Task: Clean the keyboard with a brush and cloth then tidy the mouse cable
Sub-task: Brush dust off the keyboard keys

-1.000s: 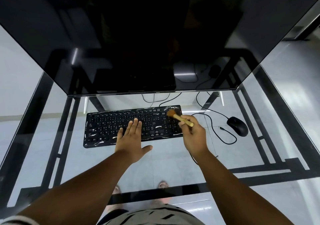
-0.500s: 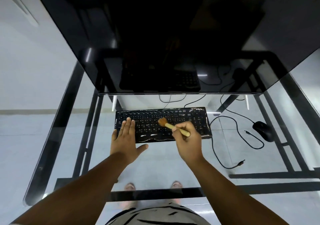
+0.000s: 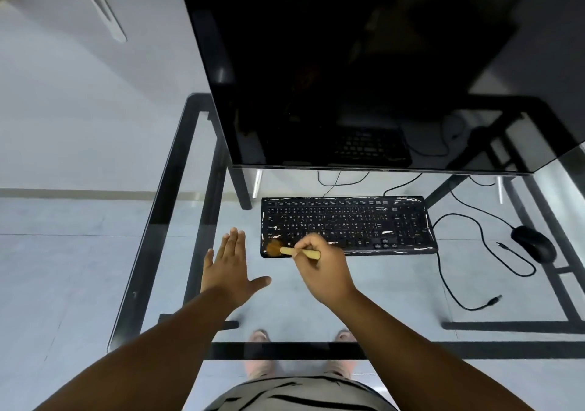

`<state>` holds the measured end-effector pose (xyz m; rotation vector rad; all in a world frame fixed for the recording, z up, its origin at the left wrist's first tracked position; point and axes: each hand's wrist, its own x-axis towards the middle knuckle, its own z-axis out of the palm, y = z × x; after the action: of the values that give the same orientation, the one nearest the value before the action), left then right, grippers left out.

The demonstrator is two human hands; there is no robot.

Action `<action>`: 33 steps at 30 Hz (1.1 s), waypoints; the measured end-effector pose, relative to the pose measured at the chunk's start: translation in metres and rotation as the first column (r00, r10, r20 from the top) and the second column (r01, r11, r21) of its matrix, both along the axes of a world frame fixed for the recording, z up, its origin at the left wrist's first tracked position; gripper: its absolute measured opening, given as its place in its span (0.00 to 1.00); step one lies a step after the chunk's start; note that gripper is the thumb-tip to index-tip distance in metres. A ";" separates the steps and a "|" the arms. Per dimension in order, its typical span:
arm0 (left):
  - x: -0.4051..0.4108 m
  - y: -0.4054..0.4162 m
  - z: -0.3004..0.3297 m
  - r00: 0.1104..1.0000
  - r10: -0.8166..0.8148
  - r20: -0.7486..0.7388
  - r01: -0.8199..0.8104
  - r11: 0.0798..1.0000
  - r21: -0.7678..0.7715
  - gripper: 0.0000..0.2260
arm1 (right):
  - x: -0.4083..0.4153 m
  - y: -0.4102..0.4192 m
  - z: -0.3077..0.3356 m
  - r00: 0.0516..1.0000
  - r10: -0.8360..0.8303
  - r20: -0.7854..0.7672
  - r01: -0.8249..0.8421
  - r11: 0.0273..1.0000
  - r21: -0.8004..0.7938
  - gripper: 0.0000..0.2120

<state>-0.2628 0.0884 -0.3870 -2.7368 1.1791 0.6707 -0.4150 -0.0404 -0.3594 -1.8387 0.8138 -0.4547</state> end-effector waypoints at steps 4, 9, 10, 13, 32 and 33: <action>0.004 0.005 -0.003 1.000 -0.018 -0.022 0.017 1.000 -0.021 0.49 | -0.008 -0.004 0.003 0.983 -0.137 0.119 0.138 0.990 -0.001 0.05; 0.010 0.013 -0.011 0.999 -0.032 -0.014 0.031 0.998 -0.063 0.45 | -0.028 -0.013 -0.002 0.989 -0.047 0.140 0.032 0.994 0.102 0.06; 0.011 0.014 -0.012 0.999 -0.033 -0.009 0.032 0.997 -0.074 0.43 | -0.032 -0.015 -0.005 0.991 -0.044 0.125 0.027 0.991 0.134 0.05; 0.011 0.016 -0.013 1.000 -0.008 0.004 0.008 0.994 -0.110 0.36 | -0.042 -0.020 -0.009 0.995 -0.039 0.091 0.018 0.974 0.224 0.03; 0.000 -0.005 -0.008 0.994 0.107 0.014 -0.102 0.974 -0.203 0.29 | -0.080 -0.057 -0.050 0.947 0.143 -0.286 -0.218 0.943 -0.249 0.13; -0.002 -0.007 -0.008 0.994 0.109 0.013 -0.104 0.973 -0.204 0.29 | -0.082 -0.058 -0.052 0.949 0.135 -0.284 -0.218 0.934 -0.283 0.13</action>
<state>-0.2643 0.0809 -0.3952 -2.9860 1.1629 0.5545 -0.4967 -0.0981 -0.4113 -2.2811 0.7721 -0.2347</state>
